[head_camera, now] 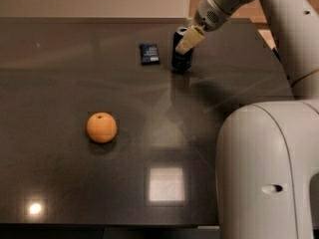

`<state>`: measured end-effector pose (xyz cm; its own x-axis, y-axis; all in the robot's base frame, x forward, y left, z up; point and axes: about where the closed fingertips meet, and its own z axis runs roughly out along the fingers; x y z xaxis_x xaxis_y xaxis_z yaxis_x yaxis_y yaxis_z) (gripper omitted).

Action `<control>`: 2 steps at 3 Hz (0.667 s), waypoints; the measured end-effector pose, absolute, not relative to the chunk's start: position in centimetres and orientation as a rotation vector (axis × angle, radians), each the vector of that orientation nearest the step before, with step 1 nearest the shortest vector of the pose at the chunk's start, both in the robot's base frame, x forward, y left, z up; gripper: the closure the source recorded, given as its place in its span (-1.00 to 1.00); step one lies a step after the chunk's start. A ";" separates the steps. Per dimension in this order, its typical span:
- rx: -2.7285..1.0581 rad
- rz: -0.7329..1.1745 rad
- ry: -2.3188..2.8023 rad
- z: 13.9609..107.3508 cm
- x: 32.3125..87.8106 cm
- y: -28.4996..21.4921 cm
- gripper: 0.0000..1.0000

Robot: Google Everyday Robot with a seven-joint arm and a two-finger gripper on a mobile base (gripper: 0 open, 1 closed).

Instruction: Move pepsi can near rxbar blueberry

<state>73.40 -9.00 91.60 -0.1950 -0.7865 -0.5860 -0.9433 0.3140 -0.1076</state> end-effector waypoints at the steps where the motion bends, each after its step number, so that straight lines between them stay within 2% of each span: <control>1: -1.556 0.422 2.023 90.4 74.2 -7.4 0.63; 2: -1.582 0.458 2.007 89.7 74.5 -6.2 0.17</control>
Offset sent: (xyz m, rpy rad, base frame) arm 0.0237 0.0315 -0.0124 0.0330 0.0669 0.1096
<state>74.49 -6.16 89.66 -0.1662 -0.7824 -0.6002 -0.9654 0.2532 -0.0628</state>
